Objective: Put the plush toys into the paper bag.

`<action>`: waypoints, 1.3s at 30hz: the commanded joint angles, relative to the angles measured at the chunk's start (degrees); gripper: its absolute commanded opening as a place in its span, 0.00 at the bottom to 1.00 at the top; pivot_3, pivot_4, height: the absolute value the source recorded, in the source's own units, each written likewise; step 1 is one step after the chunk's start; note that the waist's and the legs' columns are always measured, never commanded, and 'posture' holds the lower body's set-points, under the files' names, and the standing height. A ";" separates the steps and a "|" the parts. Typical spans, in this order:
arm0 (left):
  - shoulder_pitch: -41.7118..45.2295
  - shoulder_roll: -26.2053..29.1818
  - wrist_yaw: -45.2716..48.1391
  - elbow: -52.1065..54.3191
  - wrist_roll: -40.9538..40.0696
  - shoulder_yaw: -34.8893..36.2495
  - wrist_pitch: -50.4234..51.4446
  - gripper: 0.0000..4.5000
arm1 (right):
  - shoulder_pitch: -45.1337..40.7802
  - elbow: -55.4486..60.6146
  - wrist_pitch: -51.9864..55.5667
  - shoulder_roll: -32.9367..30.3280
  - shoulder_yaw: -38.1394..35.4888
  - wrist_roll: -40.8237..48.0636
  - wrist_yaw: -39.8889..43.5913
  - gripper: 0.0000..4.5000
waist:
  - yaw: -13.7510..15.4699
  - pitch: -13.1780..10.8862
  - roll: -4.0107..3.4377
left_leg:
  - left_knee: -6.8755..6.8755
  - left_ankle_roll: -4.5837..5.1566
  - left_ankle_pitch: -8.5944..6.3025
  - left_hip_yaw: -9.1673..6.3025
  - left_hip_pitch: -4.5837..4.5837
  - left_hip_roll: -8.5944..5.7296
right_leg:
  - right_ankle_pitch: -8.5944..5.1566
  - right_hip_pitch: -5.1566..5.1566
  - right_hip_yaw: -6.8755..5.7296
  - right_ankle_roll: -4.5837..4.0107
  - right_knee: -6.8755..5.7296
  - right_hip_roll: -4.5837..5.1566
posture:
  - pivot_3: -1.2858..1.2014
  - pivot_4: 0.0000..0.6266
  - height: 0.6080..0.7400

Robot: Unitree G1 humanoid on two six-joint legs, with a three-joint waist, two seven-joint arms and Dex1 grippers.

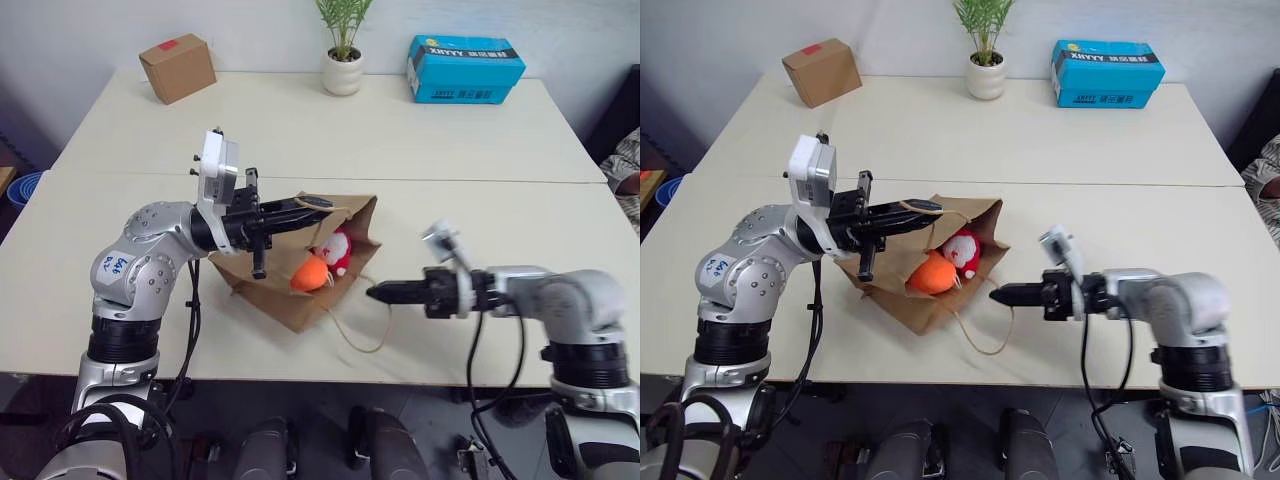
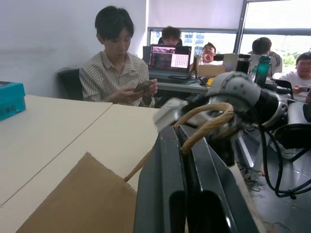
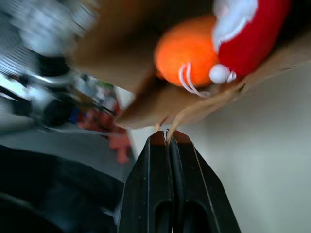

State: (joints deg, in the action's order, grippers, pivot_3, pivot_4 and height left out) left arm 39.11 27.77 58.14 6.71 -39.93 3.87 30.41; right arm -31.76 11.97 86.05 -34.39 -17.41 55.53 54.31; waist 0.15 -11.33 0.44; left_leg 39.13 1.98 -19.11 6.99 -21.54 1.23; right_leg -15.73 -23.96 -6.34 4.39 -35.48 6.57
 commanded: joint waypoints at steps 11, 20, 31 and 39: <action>7.52 -2.10 -0.94 -11.60 6.97 0.60 -12.09 0.00 | -6.60 -3.51 1.66 0.68 -15.40 21.92 -26.94 0.00 | -0.22 0.00 0.01 | -0.08 0.01 -0.01 0.09 -0.04 0.00 | 0.00 -0.06 0.00 0.00 0.04 -0.03 | 0.52 0.24 1.00; 4.89 3.83 2.63 -8.38 4.38 0.75 -3.02 0.49 | 4.90 9.65 -10.78 -3.32 -14.13 21.54 -22.57 0.46 | -0.11 -0.01 -0.02 | 0.00 0.13 0.03 0.09 -0.52 -0.09 | 0.07 -0.47 0.03 0.14 0.04 -0.06 | 0.52 0.24 1.00; -9.10 14.45 5.45 0.17 3.85 4.16 0.73 0.99 | 22.40 17.02 -43.76 -10.21 -19.68 1.01 -1.14 1.00 | 0.02 -0.02 0.00 | 0.01 0.18 0.11 0.11 -0.61 -0.18 | 0.11 -0.61 0.07 0.21 -0.01 -0.14 | 0.52 0.24 1.00; -17.84 8.29 -6.18 13.93 1.70 5.89 2.43 0.99 | 34.76 10.19 -64.42 -11.27 -22.99 -12.51 11.60 1.00 | 1.30 -0.03 0.01 | 0.04 0.32 0.14 0.00 -0.57 -0.31 | 0.18 -0.41 0.06 0.33 0.10 0.00 | 0.52 0.24 1.00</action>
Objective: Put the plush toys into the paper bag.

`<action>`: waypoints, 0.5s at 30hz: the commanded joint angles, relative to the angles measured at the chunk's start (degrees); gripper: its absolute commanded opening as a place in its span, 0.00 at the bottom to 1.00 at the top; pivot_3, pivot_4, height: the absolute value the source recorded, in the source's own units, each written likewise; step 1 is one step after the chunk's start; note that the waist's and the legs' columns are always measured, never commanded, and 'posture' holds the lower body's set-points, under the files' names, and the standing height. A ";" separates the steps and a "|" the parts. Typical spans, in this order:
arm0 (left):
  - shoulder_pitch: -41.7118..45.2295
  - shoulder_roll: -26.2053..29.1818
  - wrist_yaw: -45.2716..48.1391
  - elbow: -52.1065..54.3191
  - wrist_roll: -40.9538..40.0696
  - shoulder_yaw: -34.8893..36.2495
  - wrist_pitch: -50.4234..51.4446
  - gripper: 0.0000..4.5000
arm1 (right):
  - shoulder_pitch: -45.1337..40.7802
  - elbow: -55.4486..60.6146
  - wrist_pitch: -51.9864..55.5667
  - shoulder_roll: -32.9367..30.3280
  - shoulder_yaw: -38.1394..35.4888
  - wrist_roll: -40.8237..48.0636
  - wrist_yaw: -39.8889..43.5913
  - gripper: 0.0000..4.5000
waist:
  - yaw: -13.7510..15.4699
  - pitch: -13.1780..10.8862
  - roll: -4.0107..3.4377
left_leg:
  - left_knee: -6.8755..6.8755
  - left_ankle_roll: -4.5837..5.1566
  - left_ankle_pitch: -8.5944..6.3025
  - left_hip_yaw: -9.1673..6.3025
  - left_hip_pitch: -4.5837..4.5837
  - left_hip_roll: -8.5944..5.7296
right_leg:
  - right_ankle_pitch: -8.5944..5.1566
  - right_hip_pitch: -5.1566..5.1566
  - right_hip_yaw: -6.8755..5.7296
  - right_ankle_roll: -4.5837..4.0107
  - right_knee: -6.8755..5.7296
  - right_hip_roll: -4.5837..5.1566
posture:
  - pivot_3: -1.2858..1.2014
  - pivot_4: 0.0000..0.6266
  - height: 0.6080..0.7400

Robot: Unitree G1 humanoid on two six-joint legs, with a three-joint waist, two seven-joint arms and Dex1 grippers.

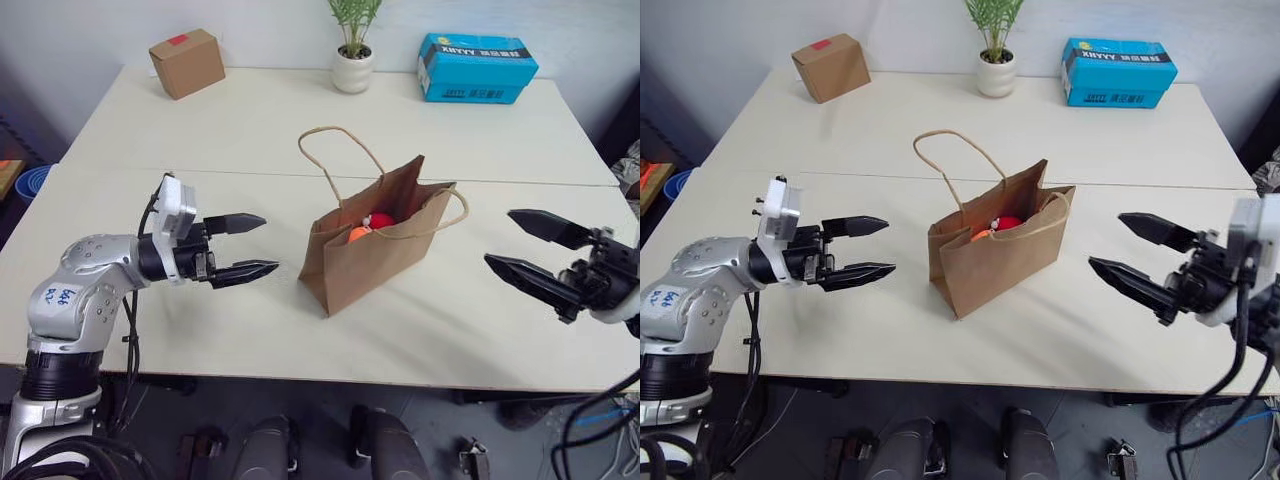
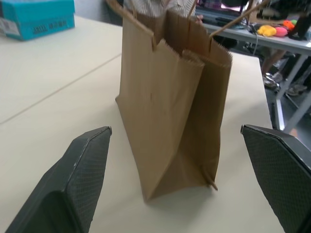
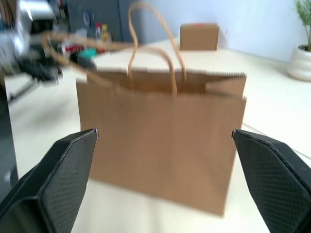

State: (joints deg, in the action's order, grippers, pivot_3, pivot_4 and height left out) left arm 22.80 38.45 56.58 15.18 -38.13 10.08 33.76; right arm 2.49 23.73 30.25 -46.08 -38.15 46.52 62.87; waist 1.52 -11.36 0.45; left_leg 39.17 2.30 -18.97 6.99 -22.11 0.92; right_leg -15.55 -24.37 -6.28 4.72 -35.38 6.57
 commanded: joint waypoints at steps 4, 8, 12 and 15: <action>-2.88 -7.93 -10.88 10.16 1.86 -4.42 -1.39 0.99 | 5.51 -2.77 -21.14 2.16 1.90 -10.62 9.16 1.00 | -0.05 0.00 0.01 | 0.00 0.03 0.04 0.00 0.10 -0.03 | 0.04 0.07 0.08 0.05 0.00 0.01 | 0.52 0.24 1.00; -2.65 -15.22 -19.67 10.19 6.83 -9.21 -3.11 0.99 | 5.42 -3.60 -24.29 3.02 4.10 -11.68 7.96 1.00 | -0.06 0.01 0.00 | 0.00 0.03 0.06 0.09 0.21 -0.09 | 0.04 0.09 0.16 0.05 -0.01 0.01 | 0.52 0.24 1.00; -3.56 -17.99 -21.68 10.42 9.65 -13.34 -3.95 0.99 | 5.46 -2.60 -24.19 3.38 5.39 -11.24 5.81 1.00 | -0.15 0.01 0.00 | 0.00 0.02 0.06 0.09 0.28 -0.06 | 0.03 0.11 0.20 0.02 -0.02 0.04 | 0.52 0.24 1.00; -2.31 -19.33 -22.80 8.50 11.60 -15.64 -4.01 0.91 | 6.25 -1.47 -24.70 3.74 6.35 -11.41 4.40 1.00 | -0.07 0.01 0.00 | 0.00 0.00 0.06 0.09 0.30 -0.04 | 0.01 0.11 0.19 -0.01 -0.03 0.07 | 0.52 0.24 1.00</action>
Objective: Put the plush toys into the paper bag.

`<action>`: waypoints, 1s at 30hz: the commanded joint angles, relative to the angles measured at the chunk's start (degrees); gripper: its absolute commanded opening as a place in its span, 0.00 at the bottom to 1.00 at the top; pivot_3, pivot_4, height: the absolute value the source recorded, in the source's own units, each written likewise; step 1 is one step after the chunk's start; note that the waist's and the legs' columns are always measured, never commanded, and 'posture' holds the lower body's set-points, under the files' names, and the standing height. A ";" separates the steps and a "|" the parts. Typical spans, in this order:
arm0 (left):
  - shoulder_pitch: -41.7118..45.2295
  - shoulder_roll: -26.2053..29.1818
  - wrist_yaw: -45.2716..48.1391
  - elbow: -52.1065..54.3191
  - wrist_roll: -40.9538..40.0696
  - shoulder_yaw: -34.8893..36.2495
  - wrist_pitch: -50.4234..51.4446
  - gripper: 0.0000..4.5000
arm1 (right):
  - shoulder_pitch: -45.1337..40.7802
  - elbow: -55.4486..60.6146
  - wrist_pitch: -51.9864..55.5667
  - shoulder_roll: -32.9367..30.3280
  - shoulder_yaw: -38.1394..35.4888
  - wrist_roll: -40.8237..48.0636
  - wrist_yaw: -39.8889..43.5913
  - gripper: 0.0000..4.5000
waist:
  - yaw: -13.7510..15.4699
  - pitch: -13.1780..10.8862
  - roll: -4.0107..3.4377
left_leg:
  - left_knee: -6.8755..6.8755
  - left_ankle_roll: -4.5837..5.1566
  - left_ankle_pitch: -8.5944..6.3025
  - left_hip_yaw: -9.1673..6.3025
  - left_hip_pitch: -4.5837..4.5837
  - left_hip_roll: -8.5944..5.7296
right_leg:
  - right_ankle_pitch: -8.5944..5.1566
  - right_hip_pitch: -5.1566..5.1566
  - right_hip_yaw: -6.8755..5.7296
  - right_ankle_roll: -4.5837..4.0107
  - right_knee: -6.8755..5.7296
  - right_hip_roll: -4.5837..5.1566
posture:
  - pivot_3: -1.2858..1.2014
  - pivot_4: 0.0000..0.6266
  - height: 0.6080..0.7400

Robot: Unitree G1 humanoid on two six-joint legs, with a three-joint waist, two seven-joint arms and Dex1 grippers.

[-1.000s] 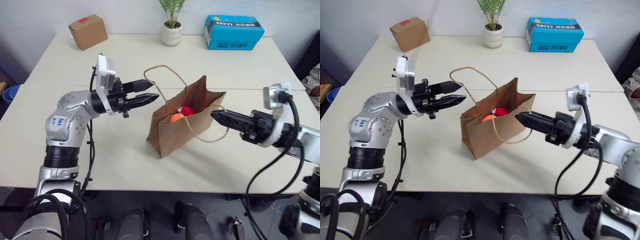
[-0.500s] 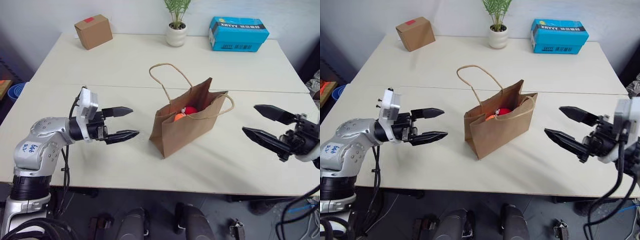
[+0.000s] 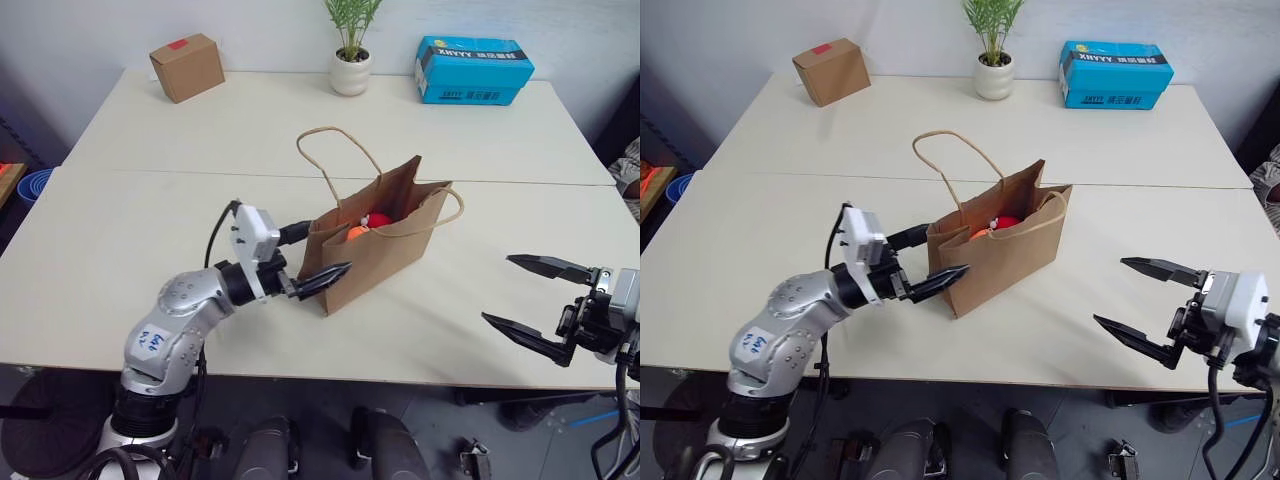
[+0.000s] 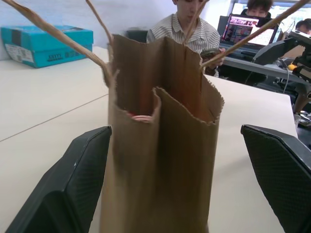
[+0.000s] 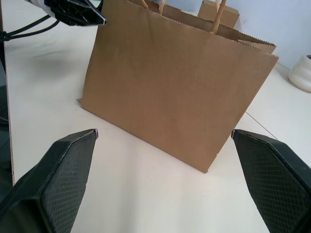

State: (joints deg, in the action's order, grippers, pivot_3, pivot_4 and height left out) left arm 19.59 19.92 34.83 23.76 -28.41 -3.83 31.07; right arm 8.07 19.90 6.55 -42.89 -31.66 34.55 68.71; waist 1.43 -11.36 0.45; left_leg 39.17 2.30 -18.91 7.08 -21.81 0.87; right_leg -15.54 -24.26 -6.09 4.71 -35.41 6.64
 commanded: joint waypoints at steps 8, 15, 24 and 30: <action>5.41 -2.94 0.70 -5.95 3.19 -3.49 -2.83 0.38 | 4.21 6.33 -2.21 2.21 -0.17 0.10 -5.43 1.00 | 0.19 0.00 0.00 | -0.02 0.01 -0.18 -0.17 0.52 0.07 | 0.00 0.70 -0.11 0.00 0.41 0.07 | 0.52 0.24 1.00; 12.62 6.55 22.44 -17.70 -0.64 -0.37 -9.28 0.00 | 8.49 9.14 -2.72 2.16 -3.05 1.01 -7.53 1.00 | -0.07 0.01 -0.02 | -0.05 -0.07 -0.20 -0.08 0.59 0.15 | -0.03 0.68 -0.15 -0.06 0.40 0.01 | 0.52 0.24 1.00; 30.38 9.87 56.65 -48.94 5.28 -6.88 -27.50 0.00 | 19.30 17.53 -0.62 -0.65 -11.11 5.70 -2.59 1.00 | 0.49 0.05 0.03 | -0.04 0.06 -0.26 -0.10 0.54 0.04 | -0.02 0.76 -0.40 -0.01 0.56 -0.16 | 0.52 0.24 1.00; 33.62 7.22 54.84 -57.85 8.41 -6.32 -35.56 0.00 | 17.26 16.23 -2.54 1.11 -7.60 2.94 -4.92 1.00 | 0.05 0.04 0.07 | -0.02 0.22 -0.32 -0.09 0.50 0.01 | 0.04 0.77 -0.28 0.09 0.59 0.00 | 0.52 0.24 1.00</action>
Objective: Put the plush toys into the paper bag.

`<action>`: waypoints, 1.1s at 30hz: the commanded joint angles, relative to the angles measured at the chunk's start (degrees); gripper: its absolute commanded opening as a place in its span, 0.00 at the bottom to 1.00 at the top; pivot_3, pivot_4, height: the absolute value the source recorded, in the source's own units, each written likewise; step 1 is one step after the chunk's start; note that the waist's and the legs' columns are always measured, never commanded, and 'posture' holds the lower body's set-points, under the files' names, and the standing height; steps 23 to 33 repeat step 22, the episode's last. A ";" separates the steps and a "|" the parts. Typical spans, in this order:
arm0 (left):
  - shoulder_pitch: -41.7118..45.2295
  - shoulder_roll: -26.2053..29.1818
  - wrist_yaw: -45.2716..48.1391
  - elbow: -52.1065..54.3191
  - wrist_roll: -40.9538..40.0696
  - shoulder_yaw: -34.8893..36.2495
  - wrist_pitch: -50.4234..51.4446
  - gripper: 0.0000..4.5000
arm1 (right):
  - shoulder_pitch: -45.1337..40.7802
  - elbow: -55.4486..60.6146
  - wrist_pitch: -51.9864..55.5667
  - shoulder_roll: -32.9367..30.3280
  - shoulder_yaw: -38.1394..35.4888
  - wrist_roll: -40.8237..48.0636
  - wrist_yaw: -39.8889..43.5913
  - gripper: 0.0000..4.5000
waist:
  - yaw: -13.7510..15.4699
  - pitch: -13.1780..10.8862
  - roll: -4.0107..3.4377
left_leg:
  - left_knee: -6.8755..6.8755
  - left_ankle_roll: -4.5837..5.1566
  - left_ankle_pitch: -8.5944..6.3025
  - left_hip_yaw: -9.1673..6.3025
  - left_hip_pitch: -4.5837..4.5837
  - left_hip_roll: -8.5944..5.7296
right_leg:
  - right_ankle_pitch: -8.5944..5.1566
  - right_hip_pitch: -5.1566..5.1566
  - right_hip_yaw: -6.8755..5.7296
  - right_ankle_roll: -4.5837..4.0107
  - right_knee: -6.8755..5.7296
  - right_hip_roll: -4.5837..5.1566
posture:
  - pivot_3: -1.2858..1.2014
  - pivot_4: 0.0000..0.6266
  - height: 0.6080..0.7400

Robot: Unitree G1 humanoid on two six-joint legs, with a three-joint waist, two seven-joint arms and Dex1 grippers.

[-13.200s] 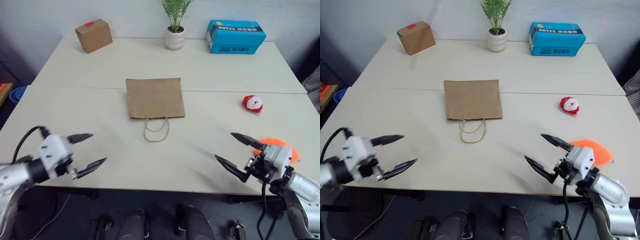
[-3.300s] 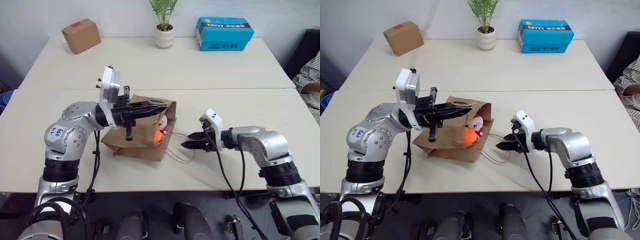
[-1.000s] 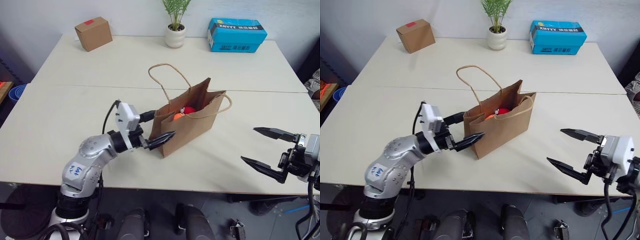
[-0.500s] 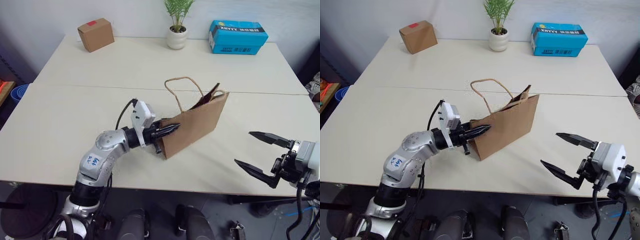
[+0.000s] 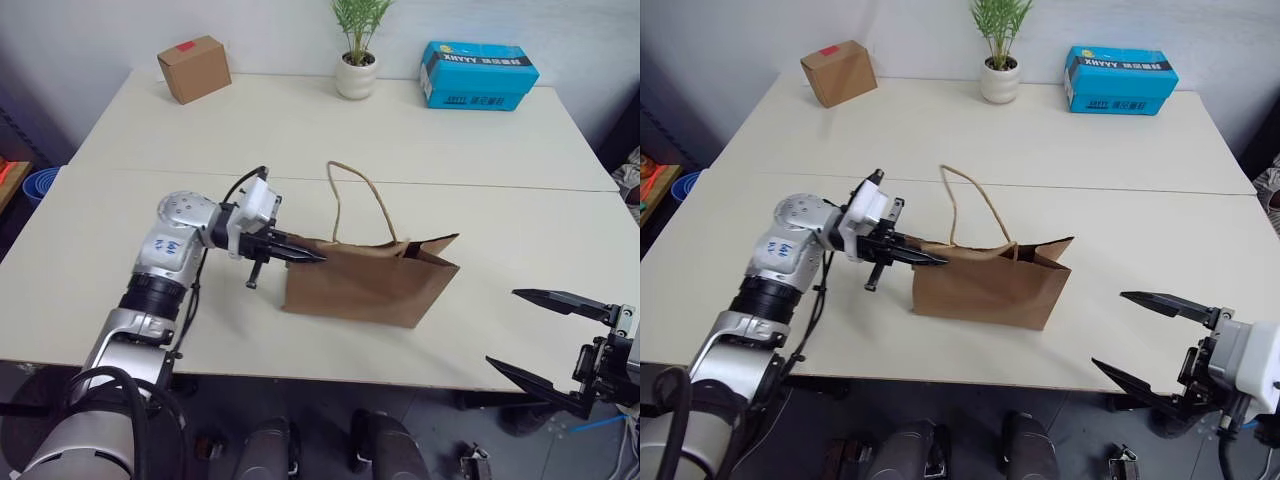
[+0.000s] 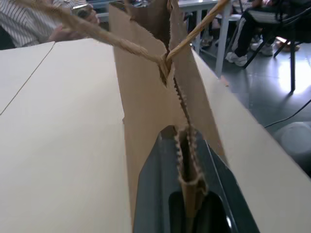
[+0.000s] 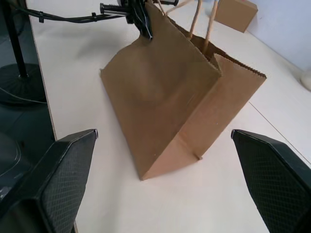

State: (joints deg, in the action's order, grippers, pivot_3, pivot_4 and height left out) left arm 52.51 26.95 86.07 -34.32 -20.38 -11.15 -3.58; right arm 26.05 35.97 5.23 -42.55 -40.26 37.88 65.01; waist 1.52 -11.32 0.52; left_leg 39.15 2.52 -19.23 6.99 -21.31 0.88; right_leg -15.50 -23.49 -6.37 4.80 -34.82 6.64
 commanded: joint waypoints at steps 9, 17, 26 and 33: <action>-11.09 11.41 -4.34 20.11 -2.92 9.55 9.21 0.54 | -7.78 -7.35 -2.33 -1.42 4.09 -0.60 0.50 1.00 | -1.11 -0.01 -0.01 | 0.00 -0.05 0.01 0.01 0.01 0.13 | -0.01 -0.02 0.06 -0.02 -0.20 0.02 | 0.52 0.24 1.00; -34.47 20.04 -15.81 39.80 -8.37 28.25 17.57 0.82 | -17.39 -22.07 -1.01 -11.06 6.00 0.01 10.91 1.00 | -1.60 -0.04 -0.06 | -0.02 -0.07 -0.01 -0.06 0.03 0.15 | -0.02 0.01 0.06 -0.04 -0.15 0.16 | 0.52 0.24 1.00; -45.04 22.05 -19.25 44.46 -7.17 34.98 15.66 0.82 | -26.10 -33.33 -4.95 -15.13 9.21 -2.69 16.95 1.00 | -1.48 -0.06 -0.08 | -0.02 -0.13 -0.04 -0.09 0.07 0.16 | -0.06 0.01 0.01 -0.10 0.03 0.25 | 0.52 0.24 1.00; -45.04 22.05 -19.25 44.46 -7.17 34.98 15.66 0.82 | -26.10 -33.33 -4.95 -15.13 9.21 -2.69 16.95 1.00 | -1.48 -0.06 -0.08 | -0.02 -0.13 -0.04 -0.09 0.07 0.16 | -0.06 0.01 0.01 -0.10 0.03 0.25 | 0.52 0.24 1.00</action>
